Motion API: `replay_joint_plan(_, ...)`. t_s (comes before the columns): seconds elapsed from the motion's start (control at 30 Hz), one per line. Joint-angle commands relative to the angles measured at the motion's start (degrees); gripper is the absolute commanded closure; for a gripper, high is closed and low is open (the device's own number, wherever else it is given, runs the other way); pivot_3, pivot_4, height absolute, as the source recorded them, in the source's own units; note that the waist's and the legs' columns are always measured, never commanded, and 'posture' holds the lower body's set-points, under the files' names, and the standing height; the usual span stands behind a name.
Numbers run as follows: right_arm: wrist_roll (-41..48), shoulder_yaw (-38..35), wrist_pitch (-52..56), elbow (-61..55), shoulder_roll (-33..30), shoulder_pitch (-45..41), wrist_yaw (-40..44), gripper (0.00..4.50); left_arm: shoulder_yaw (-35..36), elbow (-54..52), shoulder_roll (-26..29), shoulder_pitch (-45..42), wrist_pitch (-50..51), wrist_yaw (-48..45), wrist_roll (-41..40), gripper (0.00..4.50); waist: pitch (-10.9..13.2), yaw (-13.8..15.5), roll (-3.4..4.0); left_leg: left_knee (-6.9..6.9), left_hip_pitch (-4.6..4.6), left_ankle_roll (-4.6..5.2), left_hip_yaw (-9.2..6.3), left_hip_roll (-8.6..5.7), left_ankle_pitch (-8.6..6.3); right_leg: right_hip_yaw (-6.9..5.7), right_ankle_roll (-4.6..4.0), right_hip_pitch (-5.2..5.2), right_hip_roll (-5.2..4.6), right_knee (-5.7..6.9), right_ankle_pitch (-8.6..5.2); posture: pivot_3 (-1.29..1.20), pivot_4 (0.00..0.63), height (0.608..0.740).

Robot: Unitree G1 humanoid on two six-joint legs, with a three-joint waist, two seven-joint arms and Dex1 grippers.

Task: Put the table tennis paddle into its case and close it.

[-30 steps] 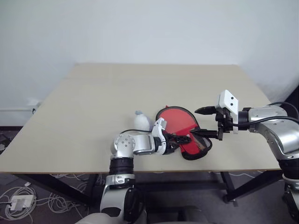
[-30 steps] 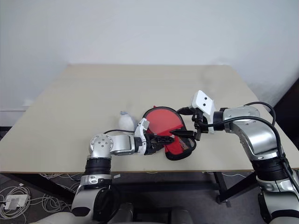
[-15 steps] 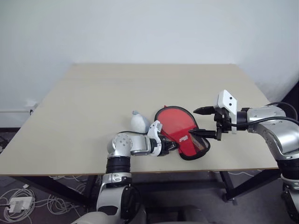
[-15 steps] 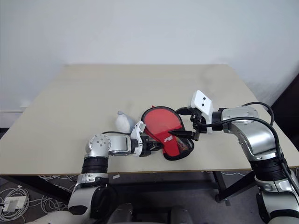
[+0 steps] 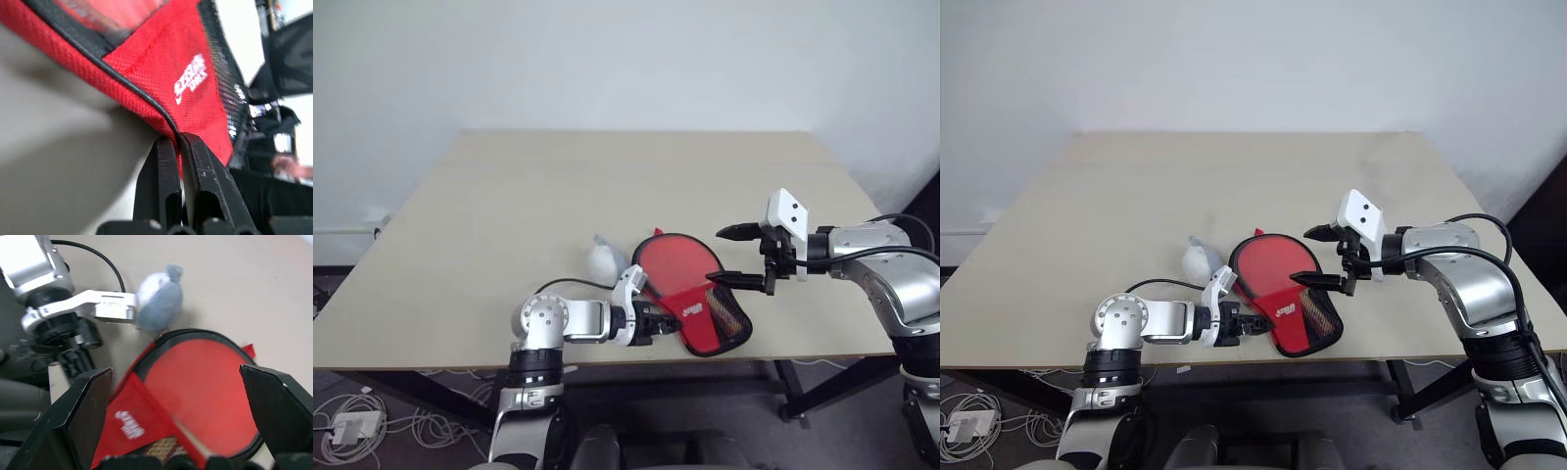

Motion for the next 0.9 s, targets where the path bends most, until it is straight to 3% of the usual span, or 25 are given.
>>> replay_joint_plan(0.03, 1.13, -0.84, -0.03, -2.15, 0.08, 0.00, 0.00, 0.00, -4.50, -2.78, 2.61, 0.57, 0.74, 1.92, -11.60, 4.46, 0.01, -0.02, -0.01, 0.01, 0.00, 0.00, 0.00, 0.00, 0.00, 0.00, 0.00, 0.00, 0.00, 0.00, 0.00, 0.00, 0.000, 0.684)
replay_joint_plan(0.17, 1.03, -0.46, -0.05, -2.09, 0.00, 0.01, 0.39, 0.00, -11.23, -2.12, 8.59, 0.41, 0.74, 3.91, -23.88, 4.46, 0.02, -0.03, -0.01, 0.04, -0.01, 0.01, -0.01, 0.00, 0.00, 0.00, 0.00, 0.00, 0.00, 0.00, 0.00, 0.00, 0.000, 0.684)
replay_joint_plan(0.4, 0.98, 0.11, -0.14, -1.72, 0.30, -0.24, 0.52, 0.00, -17.38, -1.94, 16.54, -1.02, 0.74, 5.26, -33.58, 4.46, 0.04, -0.02, 0.02, 0.05, -0.05, 0.01, -0.01, 0.00, 0.00, 0.00, -0.01, -0.04, 0.00, 0.00, 0.00, 0.00, 0.000, 0.684)
replay_joint_plan(0.7, 0.84, 0.37, -0.13, -1.65, 0.77, -0.14, 0.50, 0.00, -17.74, -0.67, 22.08, -0.43, 0.74, 3.27, -28.71, 4.46, 0.05, -0.01, 0.04, 0.06, -0.05, 0.01, -0.01, 0.00, 0.00, -0.01, -0.01, -0.04, 0.00, 0.00, 0.01, 0.00, 0.000, 0.684)
replay_joint_plan(0.9, 0.69, 0.67, -0.20, -1.42, 1.00, -0.20, 0.48, 0.00, -16.77, -0.56, 21.02, -0.67, 0.60, 1.05, -24.55, 4.46, 0.05, -0.02, 0.04, 0.06, -0.06, 0.01, -0.01, 0.00, 0.00, -0.01, -0.01, -0.04, 0.00, 0.00, 0.01, 0.00, 0.000, 0.684)
